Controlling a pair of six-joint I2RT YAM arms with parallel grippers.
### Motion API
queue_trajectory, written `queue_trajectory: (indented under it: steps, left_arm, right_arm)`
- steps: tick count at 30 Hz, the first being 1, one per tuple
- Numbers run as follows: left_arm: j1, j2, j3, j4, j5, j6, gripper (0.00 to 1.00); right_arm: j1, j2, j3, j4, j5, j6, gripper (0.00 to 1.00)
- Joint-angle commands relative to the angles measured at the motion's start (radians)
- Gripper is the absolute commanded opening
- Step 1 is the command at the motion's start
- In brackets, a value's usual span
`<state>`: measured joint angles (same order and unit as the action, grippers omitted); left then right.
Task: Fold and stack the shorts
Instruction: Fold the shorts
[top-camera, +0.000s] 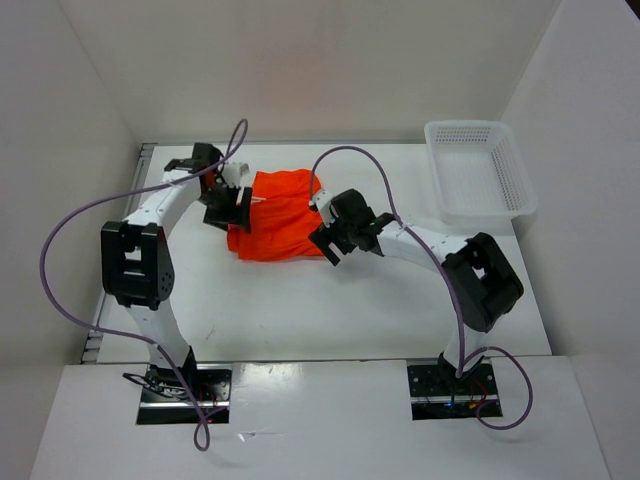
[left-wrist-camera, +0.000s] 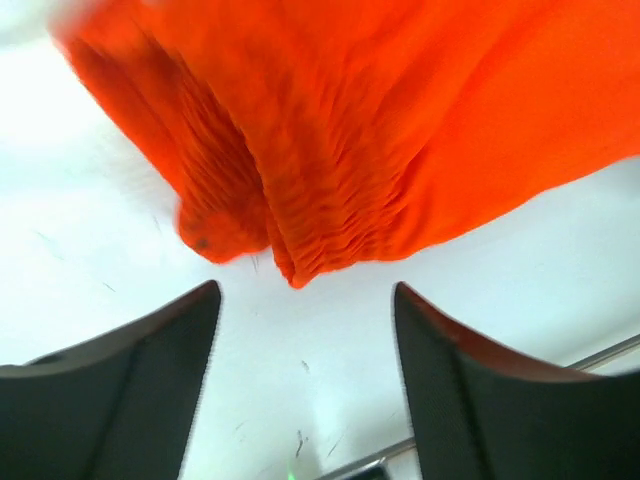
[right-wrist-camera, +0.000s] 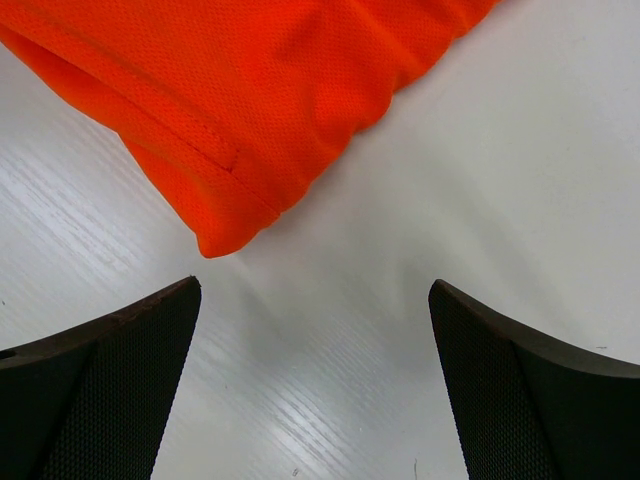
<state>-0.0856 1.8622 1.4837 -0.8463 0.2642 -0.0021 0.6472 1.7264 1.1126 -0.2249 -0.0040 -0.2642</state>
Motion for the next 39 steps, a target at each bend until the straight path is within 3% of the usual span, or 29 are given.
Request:
queue_trajectory:
  steps: [1, 8, 17, 20, 21, 22, 25, 26, 28, 33, 39]
  left_arm:
    - [0.040, -0.039, 0.150, -0.016, 0.121, 0.002, 0.79]
    - [0.050, 0.227, 0.360, 0.021, 0.058, 0.002, 0.99]
    - [0.061, 0.348, 0.445, -0.010, 0.130, 0.002, 1.00]
    - [0.061, 0.339, 0.409, -0.010, 0.130, 0.002, 0.88]
    - [0.061, 0.339, 0.399, -0.010, 0.121, 0.002, 0.80]
    - [0.061, 0.339, 0.398, -0.023, 0.121, 0.002, 0.61]
    - [0.061, 0.339, 0.423, -0.036, 0.121, 0.002, 0.44]
    - [0.061, 0.339, 0.438, -0.045, 0.130, 0.002, 0.32]
    - [0.061, 0.339, 0.463, -0.045, 0.142, 0.002, 0.18]
    - [0.043, 0.296, 0.503, -0.056, 0.190, 0.002, 0.08]
    - [0.012, 0.243, 0.610, -0.083, 0.242, 0.002, 0.08]
  right_arm:
    - [-0.004, -0.033, -0.019, 0.048, 0.002, -0.010, 1.00]
    - [-0.004, -0.042, -0.028, 0.048, -0.007, -0.020, 1.00]
    - [-0.004, -0.051, -0.037, 0.048, 0.002, -0.029, 1.00]
    - [-0.004, -0.051, -0.037, 0.048, 0.002, -0.029, 1.00]
    - [-0.004, -0.041, -0.037, 0.048, 0.002, -0.029, 1.00]
    - [-0.004, -0.041, -0.037, 0.048, 0.002, -0.029, 1.00]
    - [-0.004, -0.030, -0.019, 0.048, 0.002, -0.029, 1.00]
    - [-0.004, -0.030, -0.010, 0.048, 0.002, -0.029, 1.00]
    - [-0.004, -0.021, -0.010, 0.048, 0.002, -0.038, 1.00]
    - [-0.004, -0.021, -0.020, 0.058, 0.002, -0.038, 1.00]
    - [-0.004, -0.021, -0.030, 0.058, 0.002, -0.047, 1.00]
